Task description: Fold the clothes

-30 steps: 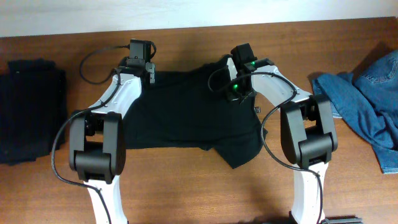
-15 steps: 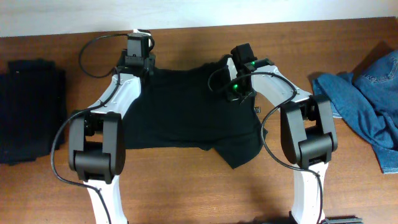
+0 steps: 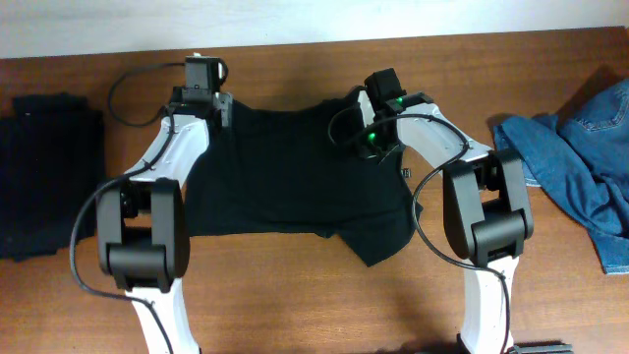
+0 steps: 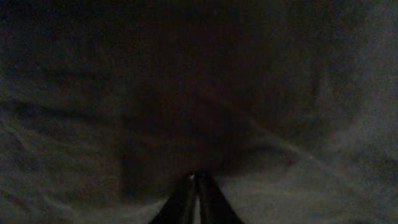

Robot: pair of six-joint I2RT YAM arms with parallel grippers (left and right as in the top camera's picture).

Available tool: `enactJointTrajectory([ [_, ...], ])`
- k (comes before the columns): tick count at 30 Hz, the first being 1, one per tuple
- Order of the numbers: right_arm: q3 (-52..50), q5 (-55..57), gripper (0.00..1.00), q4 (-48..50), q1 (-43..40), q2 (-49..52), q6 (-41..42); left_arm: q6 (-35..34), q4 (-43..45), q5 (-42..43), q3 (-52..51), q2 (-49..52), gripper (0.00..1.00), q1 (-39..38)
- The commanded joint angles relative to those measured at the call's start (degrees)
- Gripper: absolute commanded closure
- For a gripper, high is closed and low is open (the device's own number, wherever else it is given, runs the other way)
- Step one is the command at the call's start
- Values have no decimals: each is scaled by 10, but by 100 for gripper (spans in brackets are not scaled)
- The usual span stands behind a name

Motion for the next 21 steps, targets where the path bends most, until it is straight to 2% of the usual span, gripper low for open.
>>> enactJointTrajectory([
  [1, 19, 4, 77, -8, 2, -21, -1, -75, -63, 17, 11, -96, 26, -17],
  [3, 39, 4, 69, -16, 2, -43, -1, -85, -114, 64, 11, -123, 26, -17],
  [6, 67, 4, 51, -40, 2, -80, -1, -85, -198, 141, 11, -153, 27, -14],
  [9, 75, 4, 41, -81, 0, -121, 1, -87, -282, 175, 11, -158, 25, -9],
  [11, 75, 4, 40, -121, -2, -137, 2, -101, -327, 176, 9, -156, 21, -3],
  [13, 75, 4, 40, -181, -8, -150, 2, -122, -373, 177, 6, -156, 5, 3],
  [14, 75, 4, 41, -210, -11, -154, 4, -131, -391, 177, 3, -156, 1, 5],
  [17, 75, 16, 41, -283, -22, -159, 23, -140, -426, 183, -14, -156, 1, 7],
  [21, 75, 44, 41, -338, -34, -161, 46, -139, -421, 192, -68, -156, 1, 8],
])
